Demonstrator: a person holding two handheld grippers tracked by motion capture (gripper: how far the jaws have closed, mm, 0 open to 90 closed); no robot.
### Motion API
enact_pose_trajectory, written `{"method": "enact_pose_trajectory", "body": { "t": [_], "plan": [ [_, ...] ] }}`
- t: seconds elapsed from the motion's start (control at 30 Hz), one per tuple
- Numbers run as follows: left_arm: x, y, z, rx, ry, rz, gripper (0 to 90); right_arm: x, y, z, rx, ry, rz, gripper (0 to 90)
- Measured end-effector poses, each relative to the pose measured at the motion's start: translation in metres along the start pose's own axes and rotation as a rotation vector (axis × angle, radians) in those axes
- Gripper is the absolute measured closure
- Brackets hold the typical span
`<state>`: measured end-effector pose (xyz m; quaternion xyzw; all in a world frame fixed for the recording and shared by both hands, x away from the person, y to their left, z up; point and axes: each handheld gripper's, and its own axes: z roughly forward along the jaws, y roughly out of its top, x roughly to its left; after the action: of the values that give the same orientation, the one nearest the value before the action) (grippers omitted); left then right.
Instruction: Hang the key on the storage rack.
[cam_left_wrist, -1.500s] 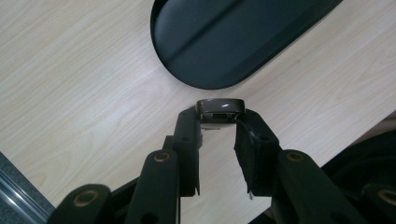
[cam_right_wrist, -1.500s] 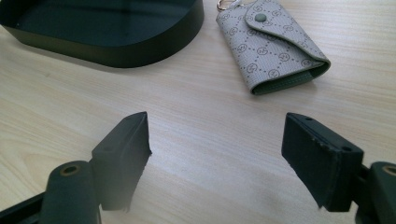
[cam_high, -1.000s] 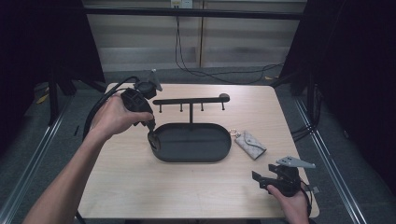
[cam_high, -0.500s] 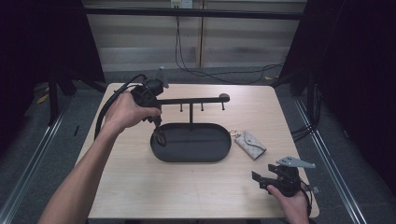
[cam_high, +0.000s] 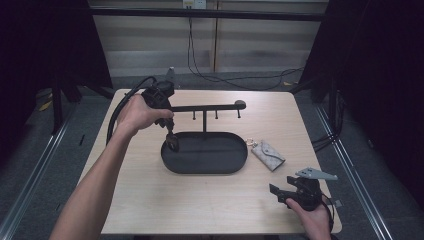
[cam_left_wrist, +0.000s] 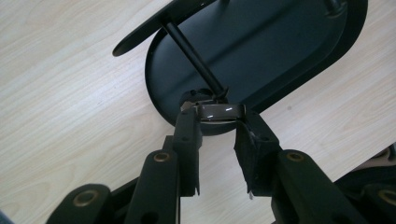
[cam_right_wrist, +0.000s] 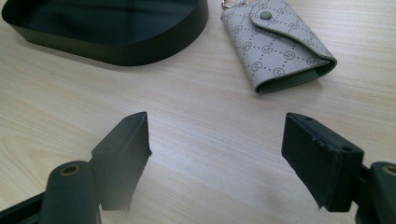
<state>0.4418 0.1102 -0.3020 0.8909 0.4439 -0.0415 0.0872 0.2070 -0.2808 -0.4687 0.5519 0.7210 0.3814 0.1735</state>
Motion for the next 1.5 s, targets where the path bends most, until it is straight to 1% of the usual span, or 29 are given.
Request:
{"method": "enact_pose_trajectory", "body": {
  "t": [0.07, 0.13, 0.17, 0.2, 0.23, 0.27, 0.3, 0.37, 0.4, 0.5, 0.6, 0.63, 0.67, 0.77, 0.8, 0.87, 0.9, 0.97, 1.0, 1.1, 1.17, 1.2, 1.27, 1.3, 1.33, 1.4, 1.43, 1.5],
  "plan": [
    [0.000, 0.001, 0.001, -0.005, -0.010, 0.002, 70.6, 0.000, 0.000, 0.000, 0.000, 0.000, -0.002, 23.7],
    [-0.002, 0.003, 0.003, 0.000, -0.006, -0.001, 70.6, 0.000, 0.000, 0.001, 0.002, 0.001, -0.001, 23.6],
    [-0.002, 0.004, 0.003, -0.002, -0.005, -0.016, 70.6, 0.000, 0.000, 0.001, 0.002, 0.000, -0.001, 23.7],
    [-0.001, 0.005, 0.003, 0.002, -0.001, -0.008, 70.6, 0.000, 0.000, 0.001, 0.002, 0.000, -0.003, 23.7],
    [-0.001, 0.005, 0.004, -0.001, -0.003, -0.024, 70.6, 0.001, 0.000, 0.000, 0.002, 0.000, -0.002, 23.6],
    [0.000, 0.006, 0.004, 0.005, -0.002, -0.012, 70.6, 0.001, 0.000, 0.000, 0.001, 0.001, -0.003, 23.6],
    [0.001, 0.007, 0.005, -0.001, 0.004, -0.017, 70.6, 0.001, 0.000, 0.000, 0.002, 0.001, -0.003, 23.6],
    [0.003, 0.008, 0.007, 0.006, 0.007, -0.022, 70.6, 0.001, 0.000, 0.000, 0.002, 0.002, -0.004, 23.6],
    [0.004, 0.008, 0.007, 0.002, 0.001, -0.028, 70.6, 0.001, 0.000, 0.000, 0.002, 0.002, -0.006, 23.6],
    [0.004, 0.010, 0.007, 0.005, -0.001, -0.028, 70.6, 0.001, 0.000, 0.000, 0.003, 0.003, -0.009, 23.6],
    [0.000, 0.013, 0.008, 0.006, 0.014, -0.039, 70.5, 0.001, 0.000, 0.000, 0.001, 0.008, -0.010, 23.4],
    [0.000, 0.014, 0.008, 0.008, 0.023, -0.033, 70.6, 0.001, 0.000, 0.000, 0.000, 0.007, -0.014, 23.4],
    [-0.001, 0.015, 0.008, 0.004, 0.028, -0.044, 70.5, 0.001, 0.000, 0.000, 0.000, 0.006, -0.013, 23.4],
    [0.000, 0.017, 0.009, 0.005, 0.040, -0.052, 70.5, 0.001, 0.000, 0.000, 0.000, 0.006, -0.014, 23.4],
    [0.000, 0.017, 0.009, 0.004, 0.045, -0.062, 70.5, 0.001, 0.000, 0.000, 0.000, 0.006, -0.014, 23.4],
    [0.001, 0.019, 0.009, 0.004, 0.051, -0.062, 70.5, 0.001, 0.000, 0.000, 0.000, 0.007, -0.011, 23.4],
    [0.000, 0.019, 0.010, -0.001, 0.055, -0.077, 70.5, 0.001, 0.000, 0.000, 0.001, 0.008, -0.010, 23.4],
    [0.000, 0.020, 0.010, -0.001, 0.055, -0.076, 70.5, 0.001, 0.000, 0.000, 0.003, 0.008, -0.011, 23.4],
    [-0.003, 0.021, 0.011, -0.002, 0.071, -0.075, 70.4, 0.001, 0.000, 0.000, 0.003, 0.008, -0.012, 23.4],
    [-0.003, 0.021, 0.011, -0.006, 0.077, -0.076, 70.1, 0.001, 0.000, 0.000, 0.001, 0.003, -0.021, 23.4],
    [-0.002, 0.021, 0.012, 0.002, 0.067, -0.073, 67.5, 0.002, 0.000, 0.000, 0.001, 0.004, -0.020, 23.4],
    [-0.002, 0.021, 0.013, 0.001, 0.065, -0.079, 64.3, 0.002, 0.000, 0.000, 0.001, 0.004, -0.019, 23.4],
    [-0.001, 0.020, 0.015, 0.008, 0.059, -0.075, 57.3, 0.002, 0.000, 0.000, 0.001, 0.004, -0.019, 23.4],
    [-0.001, 0.020, 0.015, 0.008, 0.059, -0.075, 55.4, 0.002, 0.000, 0.000, 0.001, 0.004, -0.019, 23.4],
    [-0.002, 0.019, 0.019, 0.012, 0.046, -0.085, 53.7, 0.002, 0.000, 0.000, 0.001, 0.003, -0.019, 23.4],
    [-0.001, 0.019, 0.019, 0.012, 0.045, -0.078, 52.0, 0.002, 0.000, 0.000, 0.001, 0.003, -0.021, 23.4],
    [-0.002, 0.019, 0.020, 0.011, 0.042, -0.076, 49.3, 0.002, 0.000, 0.000, 0.001, 0.002, -0.022, 23.4],
    [-0.002, 0.018, 0.020, 0.012, 0.050, -0.068, 44.6, 0.002, 0.000, 0.000, 0.001, 0.001, -0.020, 23.4]
  ]
}}
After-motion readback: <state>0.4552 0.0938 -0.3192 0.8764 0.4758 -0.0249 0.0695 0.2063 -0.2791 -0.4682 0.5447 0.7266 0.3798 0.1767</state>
